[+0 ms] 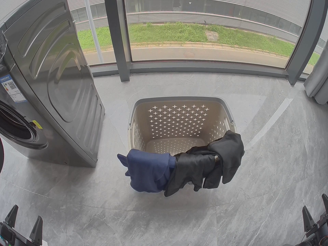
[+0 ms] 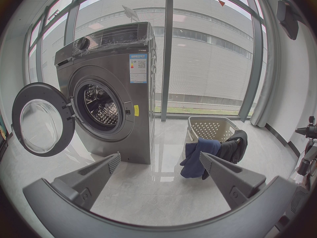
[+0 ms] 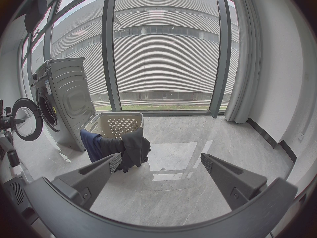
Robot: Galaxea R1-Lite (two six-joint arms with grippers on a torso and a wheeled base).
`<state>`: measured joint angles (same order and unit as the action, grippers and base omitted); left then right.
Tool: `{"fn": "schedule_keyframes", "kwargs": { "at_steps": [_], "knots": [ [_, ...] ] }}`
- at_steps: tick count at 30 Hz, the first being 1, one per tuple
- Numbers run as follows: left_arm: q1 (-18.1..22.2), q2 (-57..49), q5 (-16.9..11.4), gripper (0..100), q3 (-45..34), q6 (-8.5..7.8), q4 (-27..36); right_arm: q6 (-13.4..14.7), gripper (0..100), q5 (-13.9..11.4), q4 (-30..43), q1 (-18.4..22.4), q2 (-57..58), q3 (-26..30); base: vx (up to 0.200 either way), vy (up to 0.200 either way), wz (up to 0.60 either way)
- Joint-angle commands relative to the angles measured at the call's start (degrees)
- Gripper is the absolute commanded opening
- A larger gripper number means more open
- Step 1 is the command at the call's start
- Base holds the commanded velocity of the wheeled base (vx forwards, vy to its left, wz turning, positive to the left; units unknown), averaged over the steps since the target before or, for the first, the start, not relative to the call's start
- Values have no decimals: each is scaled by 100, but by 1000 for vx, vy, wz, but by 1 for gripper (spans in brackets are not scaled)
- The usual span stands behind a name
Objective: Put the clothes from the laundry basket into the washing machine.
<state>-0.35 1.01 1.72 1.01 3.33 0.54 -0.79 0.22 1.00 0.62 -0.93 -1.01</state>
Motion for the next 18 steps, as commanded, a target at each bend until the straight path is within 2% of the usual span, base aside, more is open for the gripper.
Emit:
{"fn": "schedule_keyframes", "kwargs": {
  "at_steps": [1, 12, 13, 15, 16, 18],
  "knots": [
    [0, -84, 4, 100, -84, 1, -1, 9, 100, 4, -3, -1, 93, 84, 0, 0, 0],
    [0, -84, 4, 100, -84, 1, -1, -26, 100, -22, -38, -1, 93, 48, 0, 0, 0],
    [0, -84, 4, 100, -84, 1, -1, -35, 100, -40, -126, -9, 93, -75, 0, 0, 0],
    [0, -84, 4, 100, -84, 1, -1, -17, 100, -110, -109, -36, 5, -813, 0, 0, 0],
    [0, -84, 4, 100, -84, 1, -1, -26, 100, -127, -100, -36, -30, -866, 0, 0, 0],
    [0, -84, 4, 100, -84, 1, -1, -61, 100, -312, 208, -115, -760, -1314, 0, 0, 0]
  ]
}}
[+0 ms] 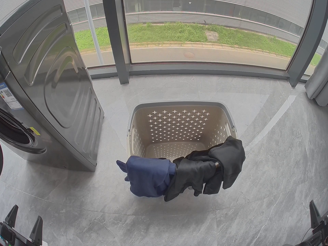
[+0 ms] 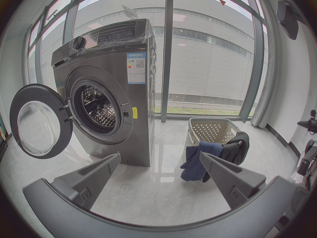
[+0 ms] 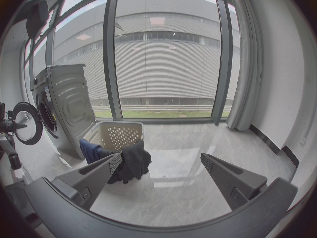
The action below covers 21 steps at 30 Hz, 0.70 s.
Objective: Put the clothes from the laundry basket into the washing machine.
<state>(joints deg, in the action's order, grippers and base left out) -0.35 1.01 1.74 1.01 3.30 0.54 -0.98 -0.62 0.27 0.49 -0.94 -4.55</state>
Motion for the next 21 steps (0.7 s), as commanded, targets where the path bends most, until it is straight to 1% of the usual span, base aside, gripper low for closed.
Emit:
{"fn": "schedule_keyframes", "kwargs": {
  "at_steps": [1, 3, 4, 5, 6, 7, 8, 11, 14, 17, 18, 21],
  "knots": [
    [0, -84, 1, 100, -84, 4, -1, -61, 100, -368, 439, -128, -978, -978, 0, 0, 0],
    [0, -84, 1, 100, -84, 4, -1, -43, 100, -755, 650, -154, -1374, -916, 0, 0, 0],
    [0, -84, 1, 100, -84, 4, -1, 1, 100, -949, 641, -145, -1840, -837, 0, 0, 0],
    [0, -84, 1, 100, -84, 4, -1, 18, 100, -1028, 632, -137, -2051, -811, 0, 0, 0],
    [0, -84, 1, 100, -84, 4, -1, 62, 100, -1133, 439, -110, -2771, -785, 0, 0, 0],
    [0, -84, 1, 100, -84, 4, -1, 62, 100, -1133, 439, -110, -2771, -785, 0, 0, 0],
    [0, -84, 1, 100, -84, 4, -1, 71, 100, -1142, -159, -198, -3554, -741, 0, 0, 0],
    [0, -84, 1, 100, -84, 4, -1, 106, 100, -1116, -1196, -471, -4846, -741, 0, 0, 0],
    [0, -84, 1, 100, -84, 4, -1, 185, 100, -1098, -2048, -611, -5856, -741, 0, 0, 0],
    [0, -84, 1, 100, -84, 4, -1, 221, 100, -1098, -2145, -646, -6006, -741, 0, 0, 0],
    [0, -84, 1, 100, -84, 4, -1, 308, 100, -1080, -2470, -936, -6885, -802, 0, 0, 0],
    [0, -84, 1, 100, -84, 4, -1, 335, 100, -1089, -2523, -1042, -7544, -952, 0, 0, 0]
  ]
}}
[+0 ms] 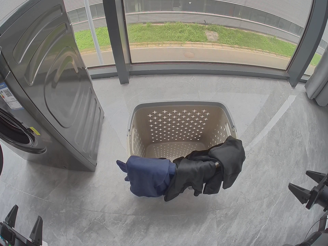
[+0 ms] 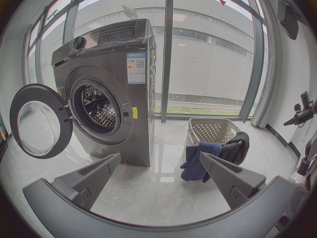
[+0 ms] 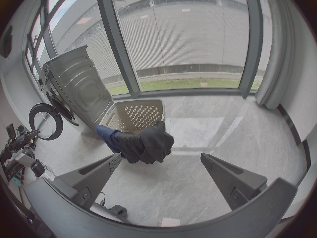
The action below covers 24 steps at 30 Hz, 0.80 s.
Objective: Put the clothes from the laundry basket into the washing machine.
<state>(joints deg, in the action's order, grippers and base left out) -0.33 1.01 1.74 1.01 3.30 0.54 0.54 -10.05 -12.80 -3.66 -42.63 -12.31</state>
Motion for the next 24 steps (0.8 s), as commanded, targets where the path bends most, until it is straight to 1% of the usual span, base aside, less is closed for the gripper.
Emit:
{"fn": "schedule_keyframes", "kwargs": {
  "at_steps": [1, 4, 6, 8, 9, 14, 17, 20, 24],
  "knots": [
    [-2, -84, 1, 100, -84, 4, -1, 184, 100, -147, -1242, -645, -3550, -245, 0, 0, 0],
    [-2, -84, 1, 100, -84, 4, -1, 192, 100, -120, -1418, -689, -3946, -386, 0, 0, 0],
    [-2, -84, 1, 100, -84, 4, -1, 192, 100, -59, -1691, -733, -4341, -483, 0, 0, 0],
    [-2, -84, 1, 100, -84, 4, -1, 184, 100, -59, -1849, -742, -4570, -597, 0, 0, 0],
    [-2, -84, 1, 100, -84, 4, -1, 184, 100, -59, -1858, -742, -4605, -614, 0, 0, 0],
    [-2, -84, 1, 100, -84, 4, -1, 201, 100, -77, -1875, -794, -5299, -1054, 0, 0, 0],
    [-2, -84, 1, 100, -84, 4, -1, 192, 100, -103, -1928, -803, -5625, -1186, 0, 0, 0],
    [-2, -84, 1, 100, -84, 4, -1, 192, 100, -112, -2086, -847, -5906, -1300, 0, 0, 0],
    [-2, -84, 1, 100, -84, 4, -1, 175, 100, -103, -2517, -847, -6337, -1432, 0, 0, 0]
  ]
}}
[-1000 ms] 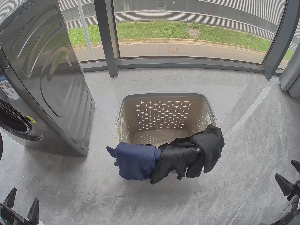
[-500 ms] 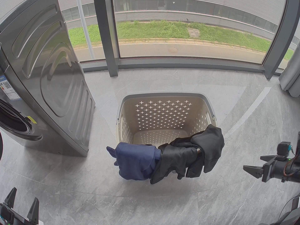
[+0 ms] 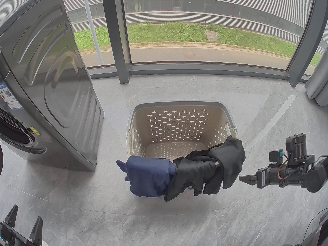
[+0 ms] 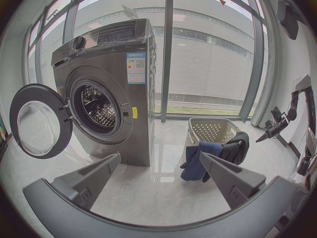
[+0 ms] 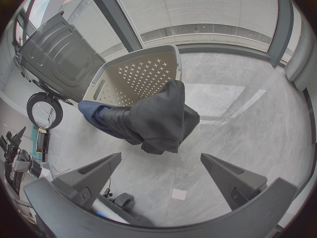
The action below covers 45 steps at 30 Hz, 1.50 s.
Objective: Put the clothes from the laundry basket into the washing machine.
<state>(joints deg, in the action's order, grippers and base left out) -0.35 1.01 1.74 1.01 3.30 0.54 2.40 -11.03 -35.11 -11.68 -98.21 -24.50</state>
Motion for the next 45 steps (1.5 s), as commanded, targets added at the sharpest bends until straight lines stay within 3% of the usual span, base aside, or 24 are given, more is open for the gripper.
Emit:
{"fn": "schedule_keyframes", "kwargs": {
  "at_steps": [1, 7, 24, 36, 37, 45],
  "knots": [
    [0, -84, 1, 100, -84, 4, -1, -12, 100, -4, -383, -54, -858, -230, 0, 0, 0],
    [0, -84, 1, 100, -84, 4, -1, -56, 100, 22, -769, -89, -1333, -476, 0, 0, 0],
    [0, -84, 1, 100, -84, 4, -1, -29, 100, -13, -787, -159, -1913, -1215, 0, 0, 0],
    [0, -84, 1, 100, -84, 4, -1, -3, 100, -198, -928, -317, -2044, -1505, 0, 0, 0],
    [0, -84, 1, 100, -84, 4, -1, -3, 0, -206, -998, -317, -2053, -1496, 0, 0, 0],
    [0, -84, 1, 100, -84, 4, -1, -20, 0, -206, -1235, -326, -2159, -1408, 0, 0, 0]
  ]
}}
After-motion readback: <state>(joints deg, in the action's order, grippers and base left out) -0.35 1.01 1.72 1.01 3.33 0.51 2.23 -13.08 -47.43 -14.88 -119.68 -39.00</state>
